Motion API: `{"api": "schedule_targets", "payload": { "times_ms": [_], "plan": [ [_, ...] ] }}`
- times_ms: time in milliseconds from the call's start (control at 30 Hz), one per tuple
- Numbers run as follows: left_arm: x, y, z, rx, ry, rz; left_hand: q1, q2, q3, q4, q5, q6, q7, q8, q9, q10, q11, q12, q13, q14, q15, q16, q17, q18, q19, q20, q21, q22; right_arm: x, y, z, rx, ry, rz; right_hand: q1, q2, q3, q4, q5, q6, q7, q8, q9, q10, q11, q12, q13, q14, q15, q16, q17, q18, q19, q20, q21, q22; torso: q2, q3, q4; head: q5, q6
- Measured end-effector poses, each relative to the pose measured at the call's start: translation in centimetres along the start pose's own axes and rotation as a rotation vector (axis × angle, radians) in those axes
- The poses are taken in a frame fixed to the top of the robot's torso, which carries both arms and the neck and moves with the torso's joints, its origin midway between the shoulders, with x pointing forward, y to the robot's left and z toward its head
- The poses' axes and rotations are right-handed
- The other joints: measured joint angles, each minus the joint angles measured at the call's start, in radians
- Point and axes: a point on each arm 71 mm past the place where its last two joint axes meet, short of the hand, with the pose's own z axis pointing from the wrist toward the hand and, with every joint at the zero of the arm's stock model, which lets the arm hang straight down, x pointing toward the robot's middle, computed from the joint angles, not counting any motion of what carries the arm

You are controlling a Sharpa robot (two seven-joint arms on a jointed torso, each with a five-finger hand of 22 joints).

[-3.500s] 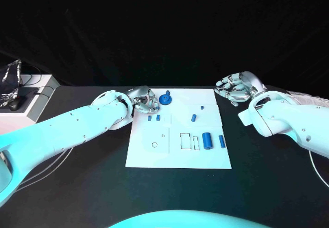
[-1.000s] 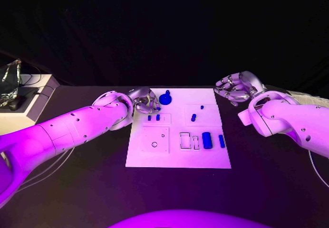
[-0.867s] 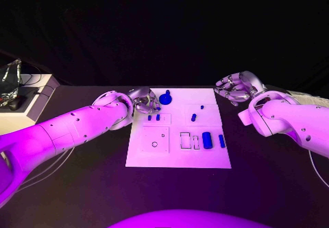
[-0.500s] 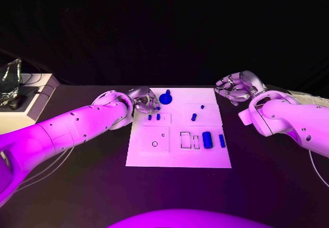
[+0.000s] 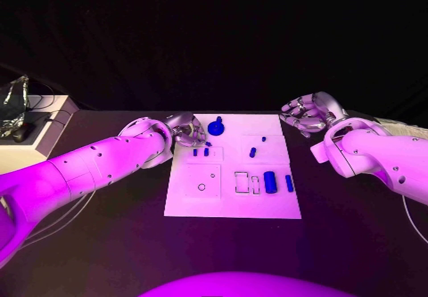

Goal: Assemble the parts on the task board

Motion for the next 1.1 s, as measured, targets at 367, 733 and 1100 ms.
{"api": "schedule_targets", "payload": {
  "times_ms": [367,733,1100],
  "plan": [
    [0.0,0.1,0.0,-0.007,0.000,0.003,0.000,0.000,0.000,0.000,0.000,0.000,0.000,0.000,0.000,0.000,0.000,0.000,0.000,0.000,0.000,0.000,0.002,0.000,0.004,-0.004,0.006,0.002,0.0,0.0,0.0,0.000,0.000,0.000,0.000,0.000,0.000,0.000,0.000,0.000,0.000,0.000,0.000,0.000,0.000,0.000,0.000,0.000,0.000,0.000,0.000,0.000,0.000,0.000,0.000,0.000,0.000,0.0002,0.0000,0.001,-0.001],
    [-0.2,-0.1,-0.1,0.008,-0.008,-0.004,-0.003,-0.028,0.026,0.004,0.000,-0.081,0.022,-0.055,-0.010,-0.022,0.022,-0.159,-0.090,-0.141,0.023,-0.023,-0.192,0.001,-0.090,0.012,-0.085,-0.073,0.0,0.0,0.0,0.000,0.000,0.000,0.000,0.000,0.000,0.000,0.000,-0.001,-0.001,0.000,0.000,0.000,0.000,0.000,0.000,0.000,0.000,0.000,0.000,0.000,0.000,0.000,0.000,0.000,0.000,0.0014,-0.0007,0.000,0.003],
    [-1.4,-2.2,-0.1,0.098,-0.062,-0.031,0.007,-0.054,-0.009,-0.003,0.000,-0.155,0.034,-0.090,-0.015,-0.068,0.100,-0.460,-0.285,-0.533,0.090,-0.261,-0.685,0.025,-0.231,0.066,-0.300,-0.220,0.0,0.0,0.0,0.000,0.000,0.000,0.000,0.000,0.000,0.000,0.000,-0.001,-0.001,0.000,0.000,0.005,-0.002,0.000,-0.006,0.000,0.000,0.000,0.000,0.000,0.000,0.000,0.000,0.001,0.000,0.0020,-0.0009,-0.004,0.010]
  ]
}}
